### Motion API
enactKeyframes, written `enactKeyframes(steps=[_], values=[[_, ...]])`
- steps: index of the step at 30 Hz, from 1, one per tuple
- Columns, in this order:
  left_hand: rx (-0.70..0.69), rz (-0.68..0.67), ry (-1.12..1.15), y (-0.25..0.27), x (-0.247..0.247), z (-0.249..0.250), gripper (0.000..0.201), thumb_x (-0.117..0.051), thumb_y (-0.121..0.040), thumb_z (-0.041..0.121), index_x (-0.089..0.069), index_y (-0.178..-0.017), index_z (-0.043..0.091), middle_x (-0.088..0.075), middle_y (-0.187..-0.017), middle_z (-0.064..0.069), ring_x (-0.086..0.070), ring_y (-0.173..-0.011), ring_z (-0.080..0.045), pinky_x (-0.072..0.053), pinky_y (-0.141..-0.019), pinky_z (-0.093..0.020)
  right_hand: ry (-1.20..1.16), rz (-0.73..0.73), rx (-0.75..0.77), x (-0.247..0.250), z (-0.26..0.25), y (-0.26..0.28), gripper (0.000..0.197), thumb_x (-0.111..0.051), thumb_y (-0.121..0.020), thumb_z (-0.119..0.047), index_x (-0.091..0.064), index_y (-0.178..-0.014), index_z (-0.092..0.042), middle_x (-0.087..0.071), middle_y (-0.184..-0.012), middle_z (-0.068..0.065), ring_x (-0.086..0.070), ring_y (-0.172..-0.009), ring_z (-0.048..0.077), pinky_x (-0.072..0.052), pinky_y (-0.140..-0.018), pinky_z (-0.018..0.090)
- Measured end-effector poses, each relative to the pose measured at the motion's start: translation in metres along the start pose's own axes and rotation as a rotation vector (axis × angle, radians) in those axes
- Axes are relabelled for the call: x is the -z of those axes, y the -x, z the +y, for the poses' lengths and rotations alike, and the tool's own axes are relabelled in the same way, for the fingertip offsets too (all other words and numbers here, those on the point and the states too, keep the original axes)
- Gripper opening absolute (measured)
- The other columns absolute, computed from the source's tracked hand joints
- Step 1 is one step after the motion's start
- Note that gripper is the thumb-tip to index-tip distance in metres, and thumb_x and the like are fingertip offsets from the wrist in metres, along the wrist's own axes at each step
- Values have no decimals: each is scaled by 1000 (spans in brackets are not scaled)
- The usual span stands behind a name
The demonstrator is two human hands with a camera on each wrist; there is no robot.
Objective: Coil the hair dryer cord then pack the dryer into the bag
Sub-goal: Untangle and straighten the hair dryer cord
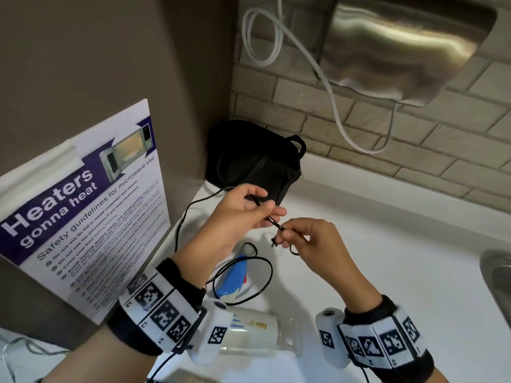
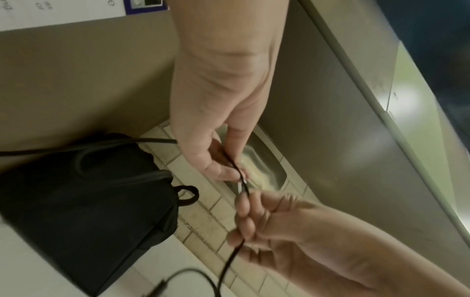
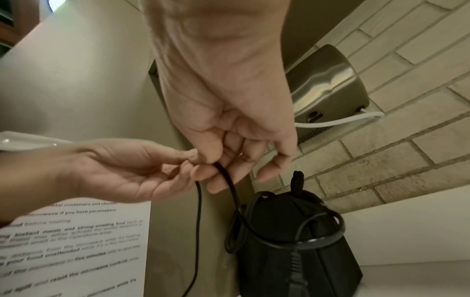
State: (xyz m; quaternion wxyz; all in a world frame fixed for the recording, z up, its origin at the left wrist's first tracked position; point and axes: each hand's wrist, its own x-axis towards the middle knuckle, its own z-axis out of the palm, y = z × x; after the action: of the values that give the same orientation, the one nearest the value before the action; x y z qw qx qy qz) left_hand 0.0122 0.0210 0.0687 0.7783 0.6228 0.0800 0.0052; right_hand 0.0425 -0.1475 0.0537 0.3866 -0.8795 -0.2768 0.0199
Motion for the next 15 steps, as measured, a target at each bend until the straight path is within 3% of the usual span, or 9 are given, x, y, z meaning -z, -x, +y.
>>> enactKeyframes(steps=[3,5,8,11,13,15], values=[[-41,52,-30,-2,8,1,13,-52,-94,0,-50,-103,10,-73,-68,-1,-70,-67,-5,-55,-63,-16,44,6,-65,1,13,0,28,-60,-89,-4,-70,-67,-20,-69,-65,-3,-63,-65,7,-42,-59,8],[-40,104,5,-5,17,0,14,-51,-94,-1,-50,-98,12,-72,-64,-1,-71,-69,-10,-57,-67,-19,135,4,-106,3,24,1,33,-56,-87,-1,-68,-65,-22,-67,-62,-5,-62,-60,11,-45,-60,14],[-32,148,42,-7,26,-1,16,-50,-95,-1,-49,-92,14,-71,-62,0,-71,-71,-14,-59,-72,-24,291,-25,-144,3,38,3,33,-50,-82,3,-72,-67,-18,-67,-65,-2,-59,-65,16,-36,-61,7],[-35,184,70,-8,33,-1,16,-49,-95,-2,-48,-91,13,-70,-66,-4,-71,-68,-12,-60,-70,-23,304,-32,-219,4,53,1,37,-48,-84,1,-67,-64,-24,-67,-65,-2,-57,-65,15,-36,-58,5],[-27,221,77,-11,40,1,15,-49,-95,-2,-49,-92,13,-69,-70,-8,-71,-69,-12,-59,-69,-22,327,-20,-266,5,67,0,37,-49,-86,-2,-63,-63,-27,-64,-64,-6,-56,-65,14,-34,-56,6],[-25,254,72,-13,46,1,16,-49,-95,-3,-50,-92,13,-70,-68,-5,-71,-71,-15,-59,-68,-23,381,-13,-298,4,82,-1,34,-51,-88,-6,-68,-66,-26,-66,-66,-4,-58,-68,17,-33,-55,13]])
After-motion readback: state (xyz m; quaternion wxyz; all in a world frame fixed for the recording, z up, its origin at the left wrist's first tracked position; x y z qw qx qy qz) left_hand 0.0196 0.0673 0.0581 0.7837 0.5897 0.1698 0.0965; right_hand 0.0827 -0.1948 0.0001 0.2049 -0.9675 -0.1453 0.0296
